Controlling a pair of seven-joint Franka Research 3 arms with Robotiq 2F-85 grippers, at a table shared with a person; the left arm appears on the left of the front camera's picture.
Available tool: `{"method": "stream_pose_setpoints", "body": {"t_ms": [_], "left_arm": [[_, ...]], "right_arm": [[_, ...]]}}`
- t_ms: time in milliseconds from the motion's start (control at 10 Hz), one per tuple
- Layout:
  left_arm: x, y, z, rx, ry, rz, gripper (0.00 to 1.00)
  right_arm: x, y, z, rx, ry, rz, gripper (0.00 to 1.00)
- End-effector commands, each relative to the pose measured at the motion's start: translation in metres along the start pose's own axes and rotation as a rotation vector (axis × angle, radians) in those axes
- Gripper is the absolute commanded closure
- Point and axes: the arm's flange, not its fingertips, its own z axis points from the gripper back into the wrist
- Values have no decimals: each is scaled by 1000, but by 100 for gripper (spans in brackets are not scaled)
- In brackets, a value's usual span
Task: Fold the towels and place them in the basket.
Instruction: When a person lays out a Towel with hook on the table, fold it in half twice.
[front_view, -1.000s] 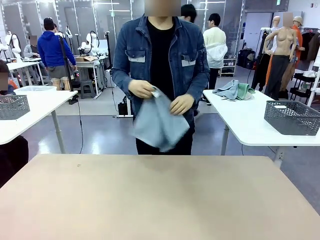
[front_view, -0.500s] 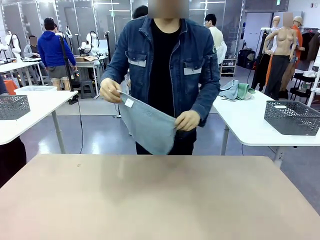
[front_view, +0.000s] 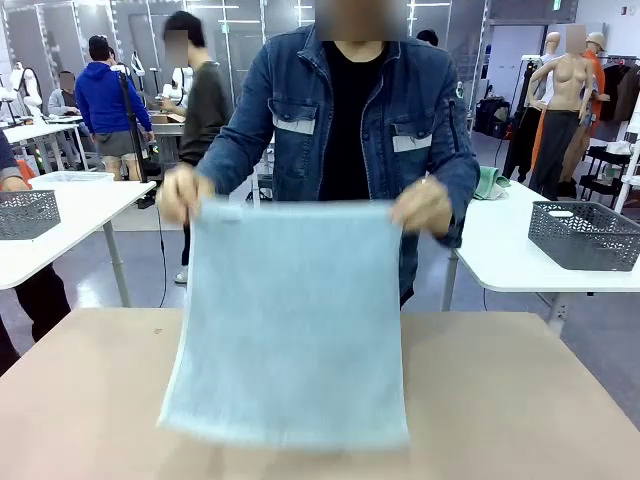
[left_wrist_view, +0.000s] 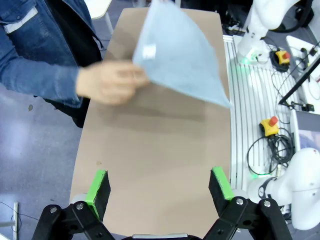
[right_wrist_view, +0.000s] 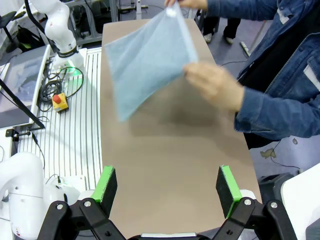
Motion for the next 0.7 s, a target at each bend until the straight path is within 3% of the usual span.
{"method": "stream_pose_setpoints", "body": {"t_ms": [0,600], "left_arm": [[1,-2,-1,4,1,-3,0],[1,-2,-1,4,1,-3,0]], "right_arm": [[0,1,0,-1,-3,1,0],[0,1,0,-1,-3,1,0]]}}
